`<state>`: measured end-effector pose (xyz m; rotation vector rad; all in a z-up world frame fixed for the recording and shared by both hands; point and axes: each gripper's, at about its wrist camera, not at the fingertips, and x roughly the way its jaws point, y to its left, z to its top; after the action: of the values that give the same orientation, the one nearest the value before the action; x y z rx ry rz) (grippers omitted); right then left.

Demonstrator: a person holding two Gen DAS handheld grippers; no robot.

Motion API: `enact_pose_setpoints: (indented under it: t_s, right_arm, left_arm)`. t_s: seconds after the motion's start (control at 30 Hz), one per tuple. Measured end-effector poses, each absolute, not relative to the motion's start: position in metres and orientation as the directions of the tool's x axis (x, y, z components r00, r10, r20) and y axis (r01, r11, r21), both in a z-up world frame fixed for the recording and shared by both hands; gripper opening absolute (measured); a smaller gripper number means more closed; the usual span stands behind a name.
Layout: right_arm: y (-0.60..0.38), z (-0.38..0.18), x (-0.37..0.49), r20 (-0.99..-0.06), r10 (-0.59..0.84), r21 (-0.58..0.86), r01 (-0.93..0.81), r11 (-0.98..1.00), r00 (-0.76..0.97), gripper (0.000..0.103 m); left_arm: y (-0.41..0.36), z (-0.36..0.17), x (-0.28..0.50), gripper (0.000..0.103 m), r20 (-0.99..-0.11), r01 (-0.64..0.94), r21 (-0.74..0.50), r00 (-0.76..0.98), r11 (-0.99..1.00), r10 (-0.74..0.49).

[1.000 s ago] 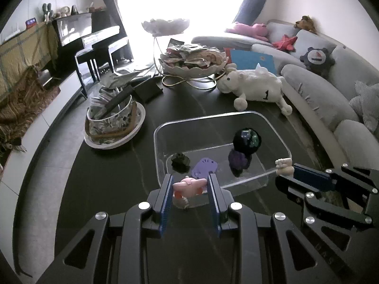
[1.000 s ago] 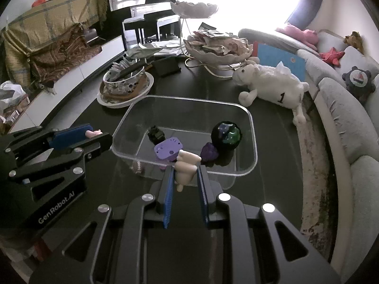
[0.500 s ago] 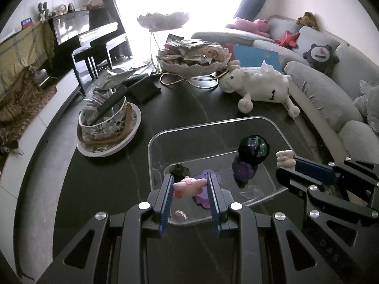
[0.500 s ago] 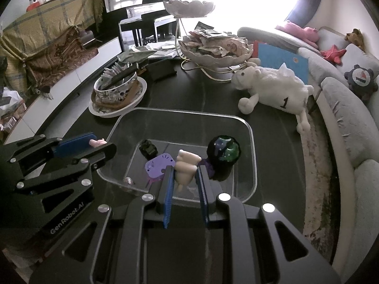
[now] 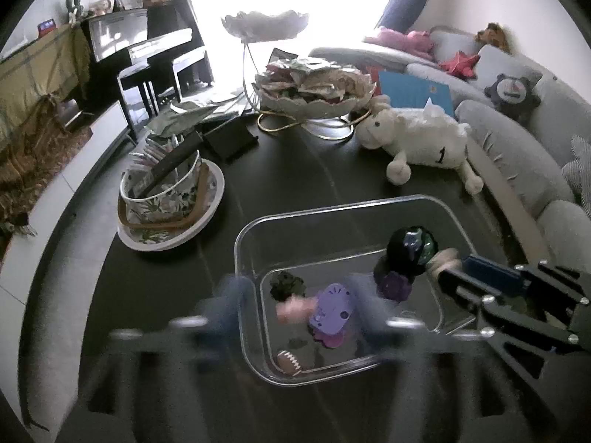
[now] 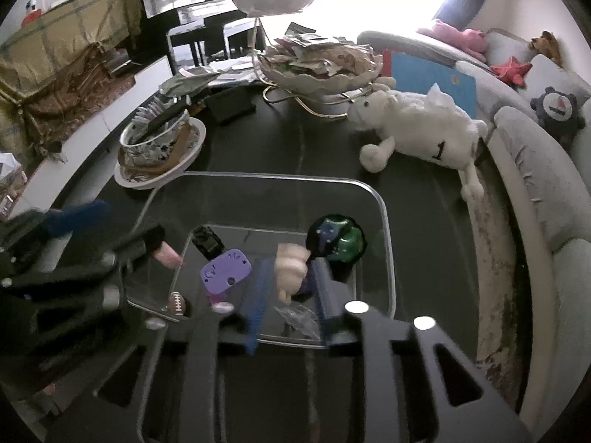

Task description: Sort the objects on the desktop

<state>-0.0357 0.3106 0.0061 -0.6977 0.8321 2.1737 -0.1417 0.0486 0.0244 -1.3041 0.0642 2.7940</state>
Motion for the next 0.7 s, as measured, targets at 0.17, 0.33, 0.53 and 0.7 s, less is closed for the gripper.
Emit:
enact_pose_setpoints:
  t_s: [0.17,0.33,0.53,0.7]
  right_arm:
    - [0.311,0.004,-0.021,-0.667,0.466,0.336,-0.793,-0.509,-0.582,0.078]
    - [0.305,0.0,-0.016,-0.665,0.455,0.35,-0.785,-0.511,-0.592,0.085]
    - [0.294,-0.002,-0.011,-0.661,0.45,0.361,-0.781,-0.509,-0.6,0.085]
    - [0.287,0.001,-0.008,-0.654,0.456,0.357,-0.778,-0.517,-0.603,0.086]
  left_arm:
    - [0.034,0.029,-0.138,0.103,-0.767,-0.045,-0.017,-0.64,-0.999,0.042]
    - [0.035,0.027,-0.13,0.103,-0.77,-0.056,0.014,-0.638,-0.998,0.025]
    - [0.036,0.022,-0.12,0.103,-0.769,-0.054,0.048,-0.639,-0.997,-0.002]
    - [0.036,0.024,-0.11,0.103,-0.752,-0.056,0.048,-0.659,-0.997,0.001]
